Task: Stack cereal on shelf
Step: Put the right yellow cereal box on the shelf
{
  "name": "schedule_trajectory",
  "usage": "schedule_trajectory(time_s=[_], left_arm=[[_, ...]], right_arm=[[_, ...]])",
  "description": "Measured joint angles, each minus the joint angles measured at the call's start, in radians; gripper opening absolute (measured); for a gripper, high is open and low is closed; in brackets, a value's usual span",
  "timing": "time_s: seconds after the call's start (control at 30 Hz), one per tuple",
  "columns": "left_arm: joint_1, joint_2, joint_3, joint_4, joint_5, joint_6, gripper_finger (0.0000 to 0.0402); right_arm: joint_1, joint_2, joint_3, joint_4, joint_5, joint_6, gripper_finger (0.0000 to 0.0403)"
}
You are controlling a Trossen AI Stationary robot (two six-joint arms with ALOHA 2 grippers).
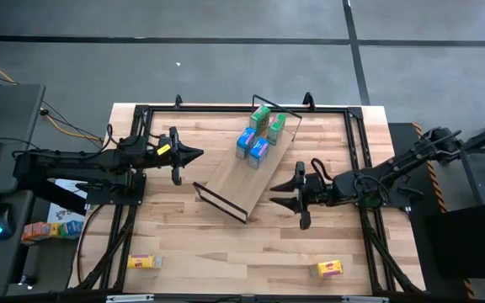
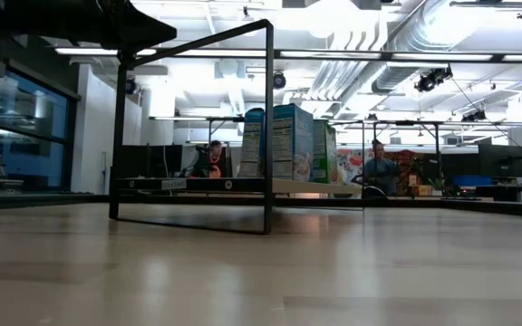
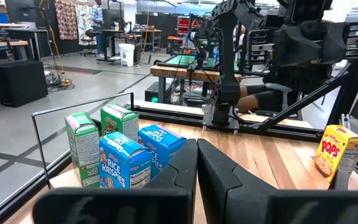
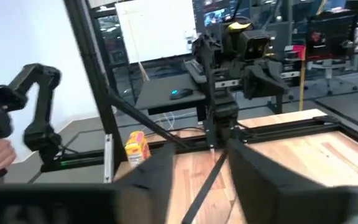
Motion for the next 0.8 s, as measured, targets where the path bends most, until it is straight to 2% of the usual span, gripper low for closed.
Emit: schedule_trajectory(time_s=[0.2, 0.3, 0.37, 0.47, 0.6, 0.7, 0.8], left_arm=[[0.0, 0.0, 0.0, -0.001, 0.0, 0.0, 0.0003], [0.0, 0.0, 0.0, -0.001, 0.0, 0.0, 0.0003], [0.0, 0.0, 0.0, -0.001, 0.0, 0.0, 0.0003], [0.0, 0.0, 0.0, -0.001, 0.0, 0.0, 0.0003], [0.0, 0.0, 0.0, -0.003, 0.0, 0.0, 0.0003], [0.0, 0.0, 0.0, -0.014, 0.0, 0.0, 0.0003], [0.0, 0.0, 0.0, -0.029, 0.0, 0.0, 0.0003]], right_arm=[[0.0, 0.0, 0.0, 0.007, 0.001, 0.0, 0.0263], [0.003, 0.0, 0.006, 0.021, -0.065, 0.005, 0.0308], [0.022, 0.0, 0.05, -0.046, -0.085, 0.008, 0.0323], [0.079, 0.006, 0.193, -0.335, -0.013, 0.023, 0.0327], [0.158, 0.075, 0.452, -0.836, 0.127, 0.201, 0.0327], [0.211, 0.155, 0.625, -1.126, 0.146, 0.394, 0.0327], [0.256, 0.247, 0.76, -1.348, 0.111, 0.604, 0.0327]])
